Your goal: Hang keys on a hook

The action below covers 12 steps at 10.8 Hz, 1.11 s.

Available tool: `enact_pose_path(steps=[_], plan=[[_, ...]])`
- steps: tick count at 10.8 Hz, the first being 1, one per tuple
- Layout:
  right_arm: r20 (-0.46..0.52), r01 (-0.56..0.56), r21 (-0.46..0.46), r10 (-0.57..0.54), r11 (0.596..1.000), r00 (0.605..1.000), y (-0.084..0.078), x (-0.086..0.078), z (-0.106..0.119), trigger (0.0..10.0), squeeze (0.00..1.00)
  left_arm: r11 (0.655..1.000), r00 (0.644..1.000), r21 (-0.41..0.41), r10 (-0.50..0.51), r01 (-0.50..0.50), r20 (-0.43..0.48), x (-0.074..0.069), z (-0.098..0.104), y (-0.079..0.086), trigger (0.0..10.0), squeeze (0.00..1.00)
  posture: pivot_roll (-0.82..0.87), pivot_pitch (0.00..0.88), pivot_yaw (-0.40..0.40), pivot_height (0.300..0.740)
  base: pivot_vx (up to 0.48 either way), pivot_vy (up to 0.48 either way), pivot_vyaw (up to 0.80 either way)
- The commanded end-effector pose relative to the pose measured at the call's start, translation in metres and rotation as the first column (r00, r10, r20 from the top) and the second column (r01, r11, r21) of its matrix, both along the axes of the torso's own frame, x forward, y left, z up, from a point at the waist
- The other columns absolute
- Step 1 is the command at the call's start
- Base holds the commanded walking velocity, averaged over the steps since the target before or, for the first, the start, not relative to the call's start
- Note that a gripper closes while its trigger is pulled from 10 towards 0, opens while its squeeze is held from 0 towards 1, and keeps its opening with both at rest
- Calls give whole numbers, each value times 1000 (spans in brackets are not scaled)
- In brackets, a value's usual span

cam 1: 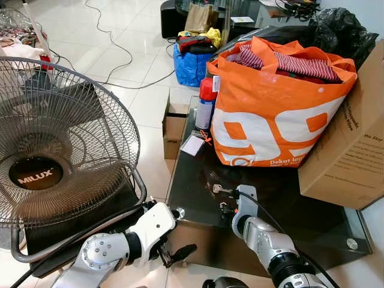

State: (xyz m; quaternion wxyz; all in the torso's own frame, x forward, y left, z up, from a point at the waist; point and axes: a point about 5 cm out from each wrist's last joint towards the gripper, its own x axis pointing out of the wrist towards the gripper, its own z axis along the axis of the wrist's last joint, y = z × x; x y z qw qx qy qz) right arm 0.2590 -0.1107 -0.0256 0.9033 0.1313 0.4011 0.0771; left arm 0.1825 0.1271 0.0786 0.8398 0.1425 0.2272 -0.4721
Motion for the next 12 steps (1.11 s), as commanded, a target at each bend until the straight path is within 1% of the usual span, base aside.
enact_pose_path(steps=[1, 4, 6, 7, 8, 9, 10, 11, 12], plan=[[16, 22, 3, -22, 1000, 1000, -2, 5, 4, 0, 0, 1000, 1000, -4, -4, 4, 8, 0, 2, -3, 10000, 0, -156, 49, -67, 740, 0, 0, 0], [23, 37, 13, -37, 999, 999, -2, 7, 5, 0, 0, 1000, 1000, -12, 1, -1, 7, -1, 3, -5, 10000, 0, -158, 51, -68, 740, 0, 0, 0], [49, 44, 22, -45, 999, 998, -8, 12, 12, 0, 0, 1000, 1000, -15, 3, -3, 7, -2, 2, -6, 10000, 0, -162, 45, -68, 740, 0, 0, 0], [72, -19, 0, 19, 1000, 997, -12, 14, 18, 0, 0, 1000, 1000, -21, 16, -15, 21, 0, 3, -7, 10000, 0, -165, 35, -67, 740, 0, 0, 0], [90, -45, -7, 46, 999, 995, -14, 15, 24, 0, 0, 999, 999, -36, 40, -39, 31, 2, 5, -8, 10000, 0, -168, 28, -66, 740, 0, 0, 0], [165, -107, -40, 112, 993, 980, -20, 15, 41, 0, 0, 993, 992, -60, 106, -102, 66, 9, 8, -8, 10000, 0, -172, 12, -64, 740, 0, 0, 0], [277, -202, -159, 240, 966, 930, -32, 10, 69, 0, 0, 983, 977, -67, 180, -173, 117, 18, 12, -6, 10000, 0, -174, 0, -60, 740, 0, 0, 0], [318, -247, -242, 318, 938, 893, -42, 2, 87, 0, 0, 978, 968, -64, 206, -199, 144, 22, 14, -5, 10000, 0, -178, 0, -52, 740, 0, 0, 0], [365, -208, -253, 293, 945, 884, -56, -5, 106, 0, 0, 978, 962, -61, 209, -201, 175, 28, 18, -4, 10000, 0, -172, 0, -35, 740, 0, 0, 0]])
